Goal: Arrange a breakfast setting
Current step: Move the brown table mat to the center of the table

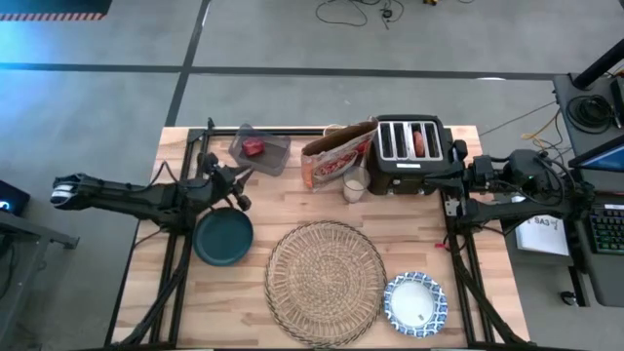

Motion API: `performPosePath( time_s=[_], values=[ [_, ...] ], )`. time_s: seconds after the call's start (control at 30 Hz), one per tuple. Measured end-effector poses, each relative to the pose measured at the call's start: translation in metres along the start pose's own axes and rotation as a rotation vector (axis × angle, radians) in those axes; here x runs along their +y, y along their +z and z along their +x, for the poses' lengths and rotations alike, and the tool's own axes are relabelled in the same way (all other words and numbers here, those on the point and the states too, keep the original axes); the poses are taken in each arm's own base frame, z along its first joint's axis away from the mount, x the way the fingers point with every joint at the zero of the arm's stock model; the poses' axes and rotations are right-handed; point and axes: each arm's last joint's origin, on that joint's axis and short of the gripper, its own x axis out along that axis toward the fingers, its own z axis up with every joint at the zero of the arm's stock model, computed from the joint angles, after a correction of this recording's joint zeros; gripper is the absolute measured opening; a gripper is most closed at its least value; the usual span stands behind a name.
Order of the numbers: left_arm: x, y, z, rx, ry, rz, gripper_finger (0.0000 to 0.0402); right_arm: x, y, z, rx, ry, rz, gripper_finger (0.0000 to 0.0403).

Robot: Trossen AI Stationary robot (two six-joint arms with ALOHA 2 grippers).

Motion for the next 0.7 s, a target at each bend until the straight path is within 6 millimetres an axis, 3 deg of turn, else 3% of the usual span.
performPosePath(
  time_s=[0.17, 0.43, 0.7],
  values=[
    [-0.004, -0.005, 0.002, 0.151, -0.032, -0.007, 0.005, 0.0, 0.0, 0.0, 0.0, 0.0, 0.0, 0.0022],
    [-0.009, 0.005, 0.005, 0.378, -0.067, -0.05, 0.005, 0.0, 0.0, 0.0, 0.0, 0.0, 0.0, 0.0022],
    [-0.02, -0.009, 0.011, 0.524, -0.159, -0.124, 0.005, 0.0, 0.0, 0.0, 0.0, 0.0, 0.0, 0.0022]
  ],
)
